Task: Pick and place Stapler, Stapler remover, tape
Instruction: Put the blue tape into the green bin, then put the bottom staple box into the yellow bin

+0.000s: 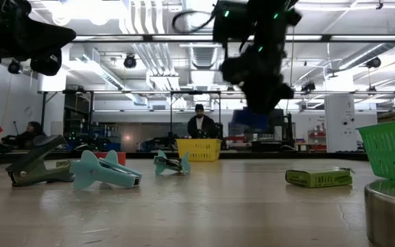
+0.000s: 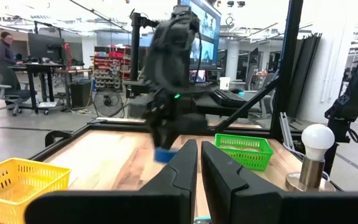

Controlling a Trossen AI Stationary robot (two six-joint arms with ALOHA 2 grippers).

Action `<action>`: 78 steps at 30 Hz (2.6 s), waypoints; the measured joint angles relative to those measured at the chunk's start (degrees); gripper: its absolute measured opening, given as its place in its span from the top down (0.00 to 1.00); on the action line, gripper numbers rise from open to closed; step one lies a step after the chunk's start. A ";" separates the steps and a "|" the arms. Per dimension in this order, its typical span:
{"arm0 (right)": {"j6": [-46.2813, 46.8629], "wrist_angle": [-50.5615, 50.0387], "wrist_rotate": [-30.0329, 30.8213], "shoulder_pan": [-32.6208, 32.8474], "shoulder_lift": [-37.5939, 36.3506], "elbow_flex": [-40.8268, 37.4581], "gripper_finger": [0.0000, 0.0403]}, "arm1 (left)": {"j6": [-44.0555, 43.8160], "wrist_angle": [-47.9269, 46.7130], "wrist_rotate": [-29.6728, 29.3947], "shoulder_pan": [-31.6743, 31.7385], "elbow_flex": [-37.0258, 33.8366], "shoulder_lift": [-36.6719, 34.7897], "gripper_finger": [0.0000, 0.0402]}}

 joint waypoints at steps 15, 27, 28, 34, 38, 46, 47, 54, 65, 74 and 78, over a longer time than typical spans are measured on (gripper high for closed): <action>31.49 -20.72 2.95 21.26 -12.65 -0.89 0.88 | -0.01 -0.36 0.00 -0.01 -0.01 0.00 0.94; 52.20 -20.37 -0.98 36.11 -8.64 -1.55 0.87 | 0.00 -0.37 0.00 0.00 -0.01 0.00 0.94; 53.07 -20.31 -1.93 36.97 -7.92 -1.56 0.87 | -0.01 -0.45 0.00 -0.01 0.00 0.00 0.94; 56.31 -17.78 -6.79 40.98 -3.60 -1.58 0.87 | -0.01 -0.81 0.00 0.01 0.00 0.00 0.94; 56.64 -16.40 -8.10 41.77 -1.05 -1.58 0.87 | 0.00 -0.84 0.00 -0.01 -0.01 0.00 0.94; 55.07 -15.99 -9.76 41.82 1.97 -1.60 0.87 | 0.00 -1.08 0.00 -0.01 0.00 0.00 0.94; 55.07 -16.09 -9.72 41.84 2.00 -1.60 0.87 | -0.01 -1.11 0.00 -0.01 -0.01 0.00 0.94; 55.11 -16.12 -9.34 42.04 2.15 -1.80 0.87 | -0.01 -1.27 0.00 -0.01 -0.01 0.00 0.94; 53.98 -15.97 -9.72 42.28 2.24 -1.92 0.81 | -0.01 -1.23 0.00 -0.01 -0.01 0.00 0.94; 54.60 -18.41 -9.37 42.28 1.75 -2.09 0.63 | -0.01 -1.16 0.00 0.01 -0.01 0.00 0.94; 54.66 -19.77 -9.43 42.28 1.27 -1.19 0.57 | -0.01 -1.03 0.00 0.00 0.00 0.00 0.94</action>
